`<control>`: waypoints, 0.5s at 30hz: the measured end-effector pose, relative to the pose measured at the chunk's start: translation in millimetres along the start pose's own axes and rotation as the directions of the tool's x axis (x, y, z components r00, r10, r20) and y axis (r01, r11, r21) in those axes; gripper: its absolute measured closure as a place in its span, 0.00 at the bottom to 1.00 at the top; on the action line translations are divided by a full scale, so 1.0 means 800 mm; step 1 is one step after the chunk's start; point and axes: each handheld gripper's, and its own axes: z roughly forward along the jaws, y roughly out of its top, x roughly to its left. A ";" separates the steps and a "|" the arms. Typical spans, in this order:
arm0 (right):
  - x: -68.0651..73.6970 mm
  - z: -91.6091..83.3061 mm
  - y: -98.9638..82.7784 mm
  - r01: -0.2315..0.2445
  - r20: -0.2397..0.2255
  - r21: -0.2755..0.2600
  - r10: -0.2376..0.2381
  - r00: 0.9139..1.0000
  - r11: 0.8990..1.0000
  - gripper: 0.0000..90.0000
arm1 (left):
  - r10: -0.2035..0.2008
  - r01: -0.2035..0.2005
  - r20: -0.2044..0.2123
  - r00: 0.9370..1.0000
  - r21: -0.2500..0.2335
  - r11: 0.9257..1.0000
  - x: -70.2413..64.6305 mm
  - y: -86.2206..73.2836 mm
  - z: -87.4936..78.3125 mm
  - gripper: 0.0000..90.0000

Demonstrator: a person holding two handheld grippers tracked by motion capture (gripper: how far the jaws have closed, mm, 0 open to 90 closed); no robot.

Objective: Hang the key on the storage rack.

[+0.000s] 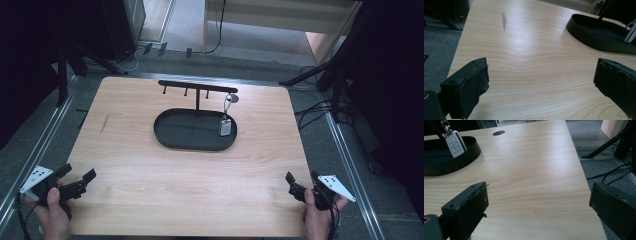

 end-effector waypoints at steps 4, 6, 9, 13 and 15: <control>-0.009 -0.010 -0.007 -0.006 0.010 0.002 0.006 1.000 1.000 0.02 | 0.003 -0.003 0.002 1.000 0.004 1.000 0.000 0.000 0.000 0.00; -0.015 -0.016 -0.010 -0.012 0.012 -0.008 0.012 1.000 1.000 0.02 | 0.003 -0.003 0.001 1.000 0.004 1.000 -0.001 0.000 0.000 0.00; -0.018 -0.022 -0.012 -0.018 0.008 -0.016 0.018 1.000 1.000 0.02 | 0.004 -0.004 0.001 1.000 0.004 1.000 -0.001 0.000 0.000 0.00; -0.020 -0.027 -0.016 -0.040 0.001 -0.031 0.040 0.999 0.999 0.04 | 0.006 -0.006 0.002 1.000 0.006 1.000 -0.001 0.000 0.000 0.00; -0.019 -0.030 -0.018 -0.052 -0.004 -0.040 0.051 0.999 0.998 0.04 | 0.006 -0.006 0.004 1.000 0.007 1.000 -0.001 0.000 0.000 0.00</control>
